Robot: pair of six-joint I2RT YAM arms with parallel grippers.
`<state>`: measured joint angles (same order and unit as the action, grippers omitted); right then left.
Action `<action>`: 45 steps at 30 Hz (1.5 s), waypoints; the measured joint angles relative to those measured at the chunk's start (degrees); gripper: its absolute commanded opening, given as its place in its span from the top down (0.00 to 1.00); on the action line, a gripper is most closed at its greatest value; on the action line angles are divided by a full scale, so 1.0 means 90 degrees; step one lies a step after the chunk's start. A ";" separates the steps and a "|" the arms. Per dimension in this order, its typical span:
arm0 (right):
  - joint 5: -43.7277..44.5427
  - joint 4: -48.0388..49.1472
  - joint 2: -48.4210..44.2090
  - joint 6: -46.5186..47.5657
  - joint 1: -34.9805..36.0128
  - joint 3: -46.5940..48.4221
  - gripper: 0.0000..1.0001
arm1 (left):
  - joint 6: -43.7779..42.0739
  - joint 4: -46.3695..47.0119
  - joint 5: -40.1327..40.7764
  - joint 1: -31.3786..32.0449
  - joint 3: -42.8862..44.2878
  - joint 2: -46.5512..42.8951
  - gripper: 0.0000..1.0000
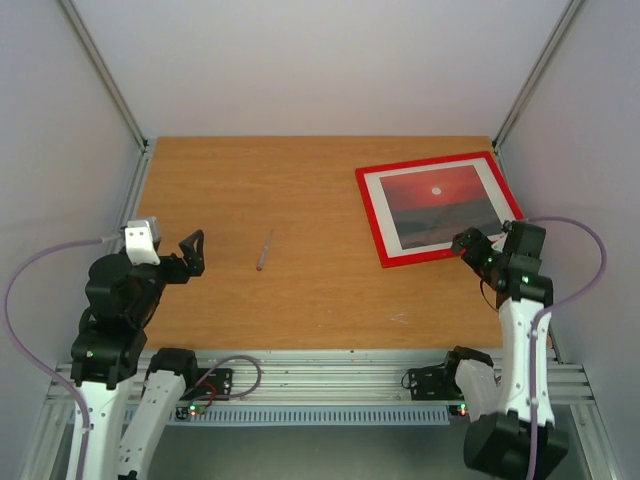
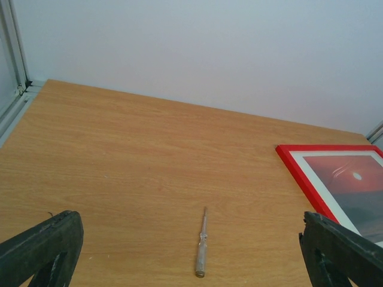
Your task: Take the photo out of the frame
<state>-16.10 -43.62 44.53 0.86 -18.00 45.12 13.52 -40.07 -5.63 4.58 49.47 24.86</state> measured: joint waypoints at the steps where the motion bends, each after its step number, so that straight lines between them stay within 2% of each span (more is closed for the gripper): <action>1: 0.0066 0.0002 0.0255 -0.0068 0.0000 0.0000 0.02 | 0.0000 0.0002 -0.0007 0.0002 0.0000 0.0007 0.01; 12: 0.0670 0.0481 0.2975 -0.0517 0.0000 0.0131 0.05 | 0.0000 0.0000 -0.0022 0.0056 0.0000 0.0160 0.01; 18: 0.0692 0.0908 0.3934 -0.0787 0.0000 0.0520 0.10 | -0.0002 0.0000 -0.0053 0.0170 0.0000 0.0350 0.01; 28: 0.0690 0.1399 0.4988 -0.1117 0.0000 0.0724 0.25 | -0.0002 0.0000 -0.0070 0.0250 0.0000 0.0372 0.01; 45: 0.0483 0.1807 0.5899 -0.1212 0.0000 0.1122 0.53 | -0.0002 0.0000 -0.0097 0.0257 0.0000 0.0430 0.01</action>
<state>-11.75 -27.35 97.62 -10.04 -18.00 55.22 13.50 -40.07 -6.50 6.90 49.47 28.73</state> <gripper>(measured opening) 0.516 0.994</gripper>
